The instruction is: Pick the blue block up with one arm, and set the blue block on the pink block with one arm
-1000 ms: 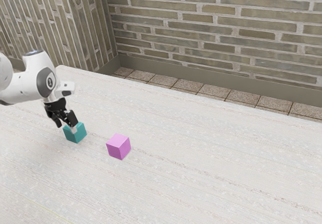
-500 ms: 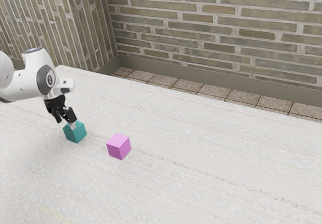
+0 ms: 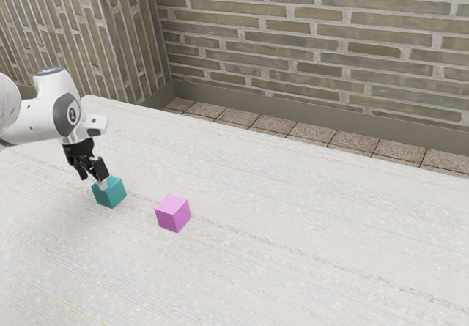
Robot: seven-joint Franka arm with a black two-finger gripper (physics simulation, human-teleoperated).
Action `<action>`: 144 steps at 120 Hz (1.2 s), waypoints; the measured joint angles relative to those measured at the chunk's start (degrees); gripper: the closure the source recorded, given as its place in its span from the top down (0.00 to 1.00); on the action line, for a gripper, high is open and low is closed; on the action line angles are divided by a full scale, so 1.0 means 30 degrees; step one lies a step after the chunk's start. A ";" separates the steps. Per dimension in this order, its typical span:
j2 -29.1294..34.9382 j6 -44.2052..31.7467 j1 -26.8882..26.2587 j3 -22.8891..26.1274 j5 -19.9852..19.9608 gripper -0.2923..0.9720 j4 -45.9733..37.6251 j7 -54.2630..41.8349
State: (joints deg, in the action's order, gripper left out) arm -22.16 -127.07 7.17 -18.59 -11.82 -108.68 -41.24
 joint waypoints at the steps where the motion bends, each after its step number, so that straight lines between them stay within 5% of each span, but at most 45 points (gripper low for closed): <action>1: -0.0043 -0.0010 -0.0002 -0.0002 -0.0003 0.77 0.0022 -0.0016; 82: -0.1983 -0.0560 -0.0015 0.0045 -0.1974 0.77 0.1495 0.0080; 144: -0.2586 -0.0600 -0.0161 0.0119 -0.1779 0.73 0.1548 0.0723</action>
State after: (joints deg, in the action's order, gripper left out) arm -29.92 -128.87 6.68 -18.24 -17.16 -104.04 -39.07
